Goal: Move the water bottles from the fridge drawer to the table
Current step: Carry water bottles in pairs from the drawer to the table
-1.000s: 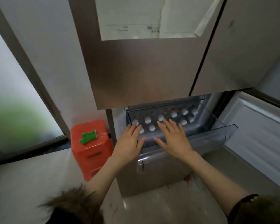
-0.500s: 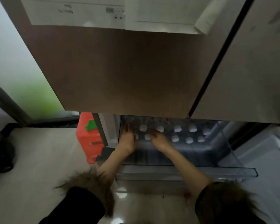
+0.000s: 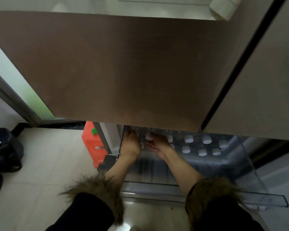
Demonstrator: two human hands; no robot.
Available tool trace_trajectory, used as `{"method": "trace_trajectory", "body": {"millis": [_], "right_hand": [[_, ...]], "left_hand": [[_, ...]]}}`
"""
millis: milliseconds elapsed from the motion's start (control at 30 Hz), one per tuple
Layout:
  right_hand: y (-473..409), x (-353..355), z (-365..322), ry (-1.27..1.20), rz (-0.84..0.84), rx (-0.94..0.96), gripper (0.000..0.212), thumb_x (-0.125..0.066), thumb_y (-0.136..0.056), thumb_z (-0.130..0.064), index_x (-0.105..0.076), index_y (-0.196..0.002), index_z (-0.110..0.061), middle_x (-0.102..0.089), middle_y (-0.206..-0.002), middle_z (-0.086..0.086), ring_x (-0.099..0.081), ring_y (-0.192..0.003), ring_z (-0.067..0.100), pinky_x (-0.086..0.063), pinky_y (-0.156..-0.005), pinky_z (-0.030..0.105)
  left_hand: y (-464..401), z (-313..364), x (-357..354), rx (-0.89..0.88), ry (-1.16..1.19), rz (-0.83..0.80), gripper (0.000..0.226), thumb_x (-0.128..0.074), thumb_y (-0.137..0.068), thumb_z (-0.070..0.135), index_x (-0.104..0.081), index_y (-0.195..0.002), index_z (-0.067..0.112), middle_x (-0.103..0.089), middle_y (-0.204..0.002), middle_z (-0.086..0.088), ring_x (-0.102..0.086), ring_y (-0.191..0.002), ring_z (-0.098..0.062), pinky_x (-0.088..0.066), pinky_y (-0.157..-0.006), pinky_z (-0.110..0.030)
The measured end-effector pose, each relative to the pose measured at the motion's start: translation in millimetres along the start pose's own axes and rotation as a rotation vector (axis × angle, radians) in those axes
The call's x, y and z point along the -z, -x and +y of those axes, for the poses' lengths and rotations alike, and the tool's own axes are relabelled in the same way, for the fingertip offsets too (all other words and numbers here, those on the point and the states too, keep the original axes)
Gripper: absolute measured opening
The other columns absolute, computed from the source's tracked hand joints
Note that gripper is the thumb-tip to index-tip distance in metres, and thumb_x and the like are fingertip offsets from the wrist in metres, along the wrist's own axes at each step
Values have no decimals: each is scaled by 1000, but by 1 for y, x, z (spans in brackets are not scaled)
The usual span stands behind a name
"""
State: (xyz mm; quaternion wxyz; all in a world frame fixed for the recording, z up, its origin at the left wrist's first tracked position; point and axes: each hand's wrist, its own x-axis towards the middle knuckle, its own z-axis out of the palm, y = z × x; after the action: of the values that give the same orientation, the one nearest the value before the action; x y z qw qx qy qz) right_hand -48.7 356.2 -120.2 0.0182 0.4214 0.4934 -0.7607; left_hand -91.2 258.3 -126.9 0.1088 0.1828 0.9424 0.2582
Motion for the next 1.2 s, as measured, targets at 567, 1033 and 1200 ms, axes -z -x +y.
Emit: {"method": "trace_trajectory", "body": {"millis": [567, 1033, 1200], "right_hand": [[37, 41, 4, -79, -104, -150, 21, -54, -90, 1, -56, -110, -4, -50, -133, 17, -51, -117, 30, -52, -82, 38], [113, 42, 13, 526, 364, 332, 25, -65, -79, -24, -64, -84, 0, -68, -81, 13, -66, -77, 25, -43, -55, 24], [148, 37, 2, 599, 550, 505, 41, -63, -80, -24, -53, -105, 7, -60, -107, 20, -58, -96, 35, -39, -67, 29]], "left_hand": [[14, 12, -4, 375, 446, -85, 63, -66, -81, 26, -32, -125, -4, -56, -120, -22, -57, -107, -39, -50, -88, -41], [96, 12, 69, 84, 470, 208, 30, -54, -87, 18, -28, -98, 11, -54, -91, -17, -59, -88, -37, -47, -73, -40], [99, 4, 92, -44, 357, 289, 28, -54, -86, 21, -29, -96, 12, -59, -95, -20, -59, -83, -38, -51, -75, -50]]}}
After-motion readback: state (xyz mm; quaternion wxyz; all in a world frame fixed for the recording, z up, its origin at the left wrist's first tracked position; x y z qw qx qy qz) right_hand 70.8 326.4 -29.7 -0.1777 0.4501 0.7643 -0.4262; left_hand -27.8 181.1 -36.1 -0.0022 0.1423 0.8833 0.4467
